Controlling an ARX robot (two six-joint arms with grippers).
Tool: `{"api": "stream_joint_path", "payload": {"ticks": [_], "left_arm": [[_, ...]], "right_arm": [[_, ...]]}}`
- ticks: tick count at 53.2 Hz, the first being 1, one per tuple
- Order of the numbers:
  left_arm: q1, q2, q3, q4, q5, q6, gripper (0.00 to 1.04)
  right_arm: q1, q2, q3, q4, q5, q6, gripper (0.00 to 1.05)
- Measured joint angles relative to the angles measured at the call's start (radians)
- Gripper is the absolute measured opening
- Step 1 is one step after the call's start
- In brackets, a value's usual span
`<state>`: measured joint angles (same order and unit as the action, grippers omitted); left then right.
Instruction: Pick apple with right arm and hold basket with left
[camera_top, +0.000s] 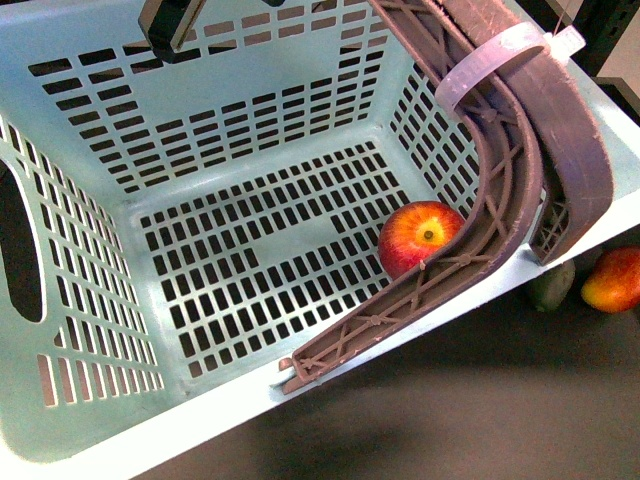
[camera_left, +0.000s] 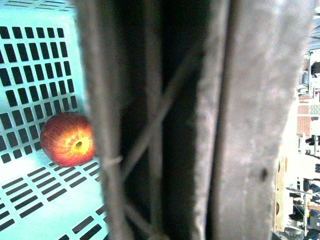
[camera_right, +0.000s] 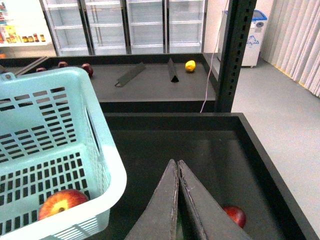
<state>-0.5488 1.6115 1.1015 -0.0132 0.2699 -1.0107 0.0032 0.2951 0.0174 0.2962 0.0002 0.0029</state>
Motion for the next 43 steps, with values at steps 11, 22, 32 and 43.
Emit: {"api": "stream_joint_path", "payload": {"ticks": [11, 22, 32, 43], "left_arm": [[0.0, 0.0, 0.0, 0.0, 0.0, 0.0, 0.15], [0.0, 0.0, 0.0, 0.0, 0.0, 0.0, 0.15], [0.0, 0.0, 0.0, 0.0, 0.0, -0.001, 0.15], [0.0, 0.001, 0.0, 0.0, 0.0, -0.003, 0.15]], "right_arm": [[0.0, -0.066, 0.0, -0.066, 0.0, 0.0, 0.02], [0.0, -0.108, 0.0, -0.109, 0.0, 0.0, 0.02], [0.0, -0.283, 0.0, -0.291, 0.001, 0.0, 0.02], [0.0, -0.288, 0.0, -0.295, 0.002, 0.0, 0.14]]}}
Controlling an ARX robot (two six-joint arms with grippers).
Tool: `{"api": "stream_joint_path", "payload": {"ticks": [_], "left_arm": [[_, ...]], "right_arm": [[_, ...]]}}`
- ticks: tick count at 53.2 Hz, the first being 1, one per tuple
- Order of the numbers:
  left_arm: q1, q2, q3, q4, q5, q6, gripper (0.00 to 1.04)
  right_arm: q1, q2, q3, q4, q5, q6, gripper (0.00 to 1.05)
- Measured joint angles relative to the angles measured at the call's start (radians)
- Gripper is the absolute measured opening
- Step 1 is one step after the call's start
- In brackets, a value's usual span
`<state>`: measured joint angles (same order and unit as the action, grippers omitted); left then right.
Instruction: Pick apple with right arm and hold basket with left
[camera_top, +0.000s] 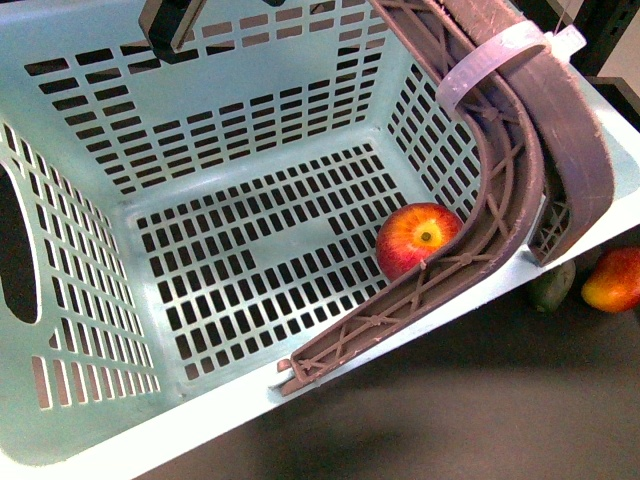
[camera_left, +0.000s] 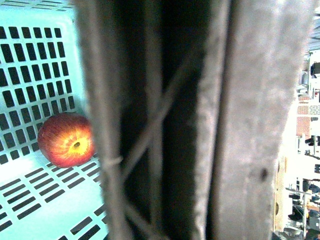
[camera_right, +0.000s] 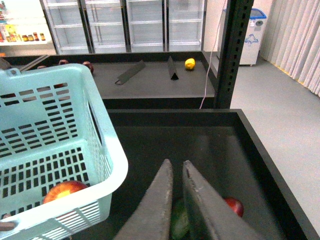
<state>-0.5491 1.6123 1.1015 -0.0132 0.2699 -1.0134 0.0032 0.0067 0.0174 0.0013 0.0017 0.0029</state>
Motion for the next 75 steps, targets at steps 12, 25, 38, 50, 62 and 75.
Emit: {"api": "stream_joint_path", "payload": {"ticks": [12, 25, 38, 50, 62, 75], "left_arm": [[0.0, 0.0, 0.0, 0.0, 0.0, 0.002, 0.15], [0.0, 0.0, 0.0, 0.0, 0.0, 0.003, 0.15], [0.0, 0.0, 0.0, 0.0, 0.0, 0.003, 0.15], [-0.016, 0.008, -0.029, 0.186, -0.288, -0.153, 0.15], [0.062, 0.021, -0.002, 0.189, -0.342, -0.194, 0.15], [0.161, 0.038, -0.001, 0.141, -0.396, -0.28, 0.15]], "right_arm": [[0.0, 0.0, 0.0, 0.0, 0.0, 0.0, 0.56], [0.0, 0.0, 0.0, 0.0, 0.0, 0.0, 0.97], [0.0, 0.0, 0.0, 0.0, 0.0, 0.0, 0.96], [0.0, 0.0, 0.0, 0.0, -0.002, 0.0, 0.96], [0.0, -0.001, 0.0, 0.0, 0.0, 0.0, 0.96], [0.0, -0.001, 0.0, 0.0, 0.0, 0.0, 0.96]]}}
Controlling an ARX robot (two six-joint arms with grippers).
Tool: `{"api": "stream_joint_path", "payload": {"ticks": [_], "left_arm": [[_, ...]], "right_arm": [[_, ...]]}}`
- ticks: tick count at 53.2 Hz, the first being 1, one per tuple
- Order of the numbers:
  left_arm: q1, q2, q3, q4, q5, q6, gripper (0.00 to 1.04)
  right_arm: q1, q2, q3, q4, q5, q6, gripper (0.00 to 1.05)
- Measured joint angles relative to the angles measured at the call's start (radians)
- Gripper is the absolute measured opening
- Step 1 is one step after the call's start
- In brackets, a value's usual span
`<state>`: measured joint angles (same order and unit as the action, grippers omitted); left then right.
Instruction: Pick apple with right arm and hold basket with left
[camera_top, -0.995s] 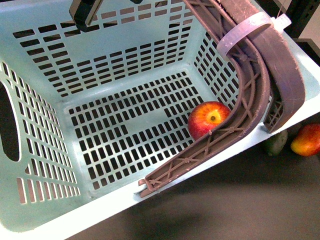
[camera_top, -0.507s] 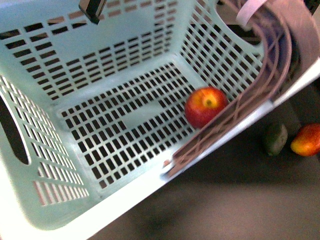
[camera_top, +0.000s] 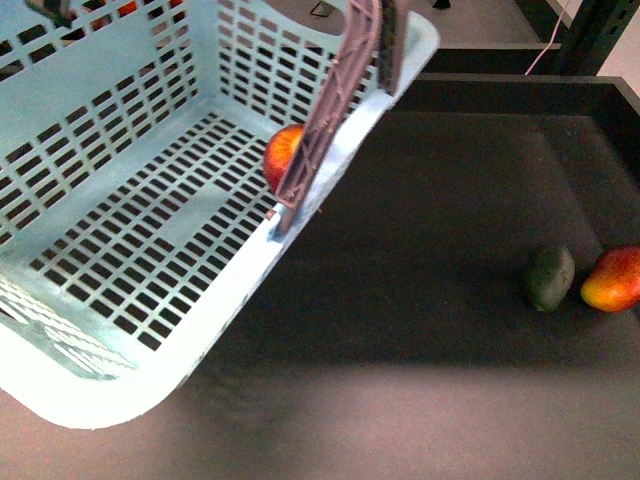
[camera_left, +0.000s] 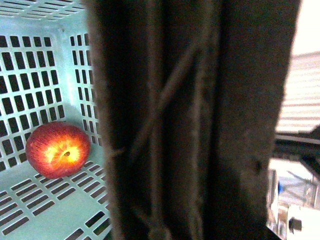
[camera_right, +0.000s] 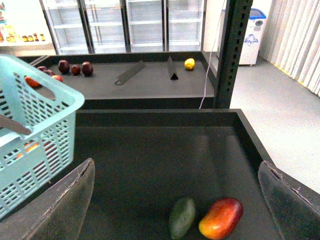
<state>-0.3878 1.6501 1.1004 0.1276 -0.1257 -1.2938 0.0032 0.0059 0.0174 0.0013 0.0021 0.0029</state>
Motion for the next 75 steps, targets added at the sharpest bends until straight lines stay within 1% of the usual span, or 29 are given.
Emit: {"api": "stream_joint_path", "payload": {"ticks": [5, 11, 17, 23, 34, 51, 59, 75], "left_arm": [[0.085, 0.027, 0.0, -0.006, -0.035, -0.077, 0.15], [0.194, 0.092, 0.0, 0.018, -0.063, -0.126, 0.15], [0.251, 0.143, 0.0, 0.026, -0.076, -0.146, 0.15], [0.299, 0.2, 0.0, 0.029, -0.05, -0.177, 0.15], [0.33, 0.222, -0.011, 0.032, -0.039, -0.243, 0.15], [0.372, 0.26, -0.078, 0.083, -0.043, -0.272, 0.15], [0.387, 0.256, -0.109, 0.109, -0.023, -0.271, 0.15], [0.42, 0.237, -0.152, 0.126, 0.047, -0.233, 0.15]], "right_arm": [[0.0, 0.0, 0.0, 0.0, 0.0, 0.0, 0.96], [0.0, 0.0, 0.0, 0.0, 0.0, 0.0, 0.96], [0.0, 0.0, 0.0, 0.0, 0.0, 0.0, 0.96], [0.0, 0.0, 0.0, 0.0, 0.0, 0.0, 0.96], [0.0, 0.0, 0.0, 0.0, 0.0, 0.0, 0.96], [0.0, 0.0, 0.0, 0.0, 0.0, 0.0, 0.96], [0.0, 0.0, 0.0, 0.0, 0.0, 0.0, 0.96], [0.0, 0.0, 0.0, 0.0, 0.0, 0.0, 0.96]]}}
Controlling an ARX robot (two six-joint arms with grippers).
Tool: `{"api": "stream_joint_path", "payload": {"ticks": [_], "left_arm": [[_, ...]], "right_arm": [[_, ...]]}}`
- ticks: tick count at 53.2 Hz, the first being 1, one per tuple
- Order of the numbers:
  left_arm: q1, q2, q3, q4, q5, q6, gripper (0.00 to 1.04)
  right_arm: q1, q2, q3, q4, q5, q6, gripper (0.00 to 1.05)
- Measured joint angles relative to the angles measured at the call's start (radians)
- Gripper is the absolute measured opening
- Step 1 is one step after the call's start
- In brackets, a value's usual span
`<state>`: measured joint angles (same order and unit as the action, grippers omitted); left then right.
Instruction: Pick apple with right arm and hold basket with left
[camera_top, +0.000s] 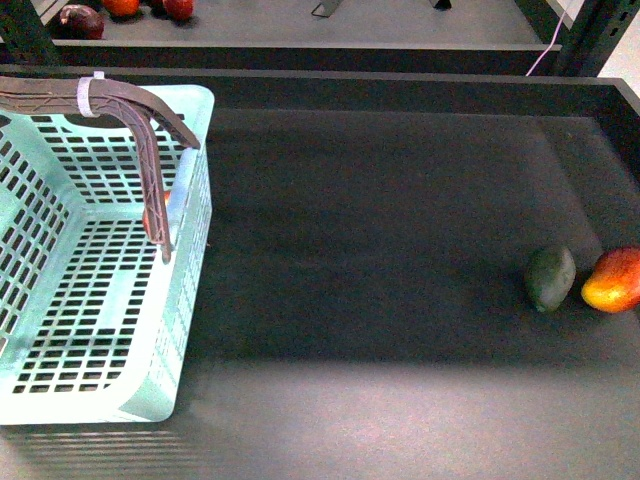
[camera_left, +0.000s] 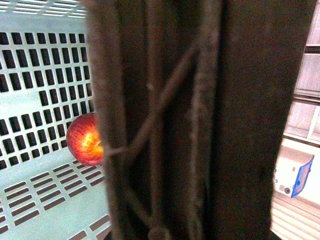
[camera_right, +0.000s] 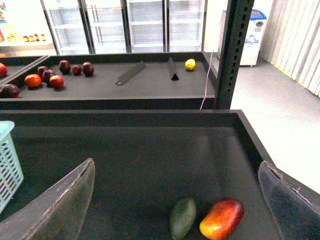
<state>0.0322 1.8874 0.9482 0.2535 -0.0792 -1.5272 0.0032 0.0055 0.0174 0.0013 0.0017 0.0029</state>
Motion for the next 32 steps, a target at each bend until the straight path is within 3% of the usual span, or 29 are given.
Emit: {"api": "stream_joint_path", "payload": {"ticks": [10, 32], "left_arm": [[0.002, -0.01, -0.016, 0.006, 0.01, 0.01, 0.15], [0.002, -0.048, -0.068, 0.009, 0.003, 0.019, 0.78]], "right_arm": [[0.0, 0.0, 0.0, 0.0, 0.0, 0.0, 0.96], [0.0, 0.0, 0.0, 0.0, 0.0, 0.0, 0.96]]}}
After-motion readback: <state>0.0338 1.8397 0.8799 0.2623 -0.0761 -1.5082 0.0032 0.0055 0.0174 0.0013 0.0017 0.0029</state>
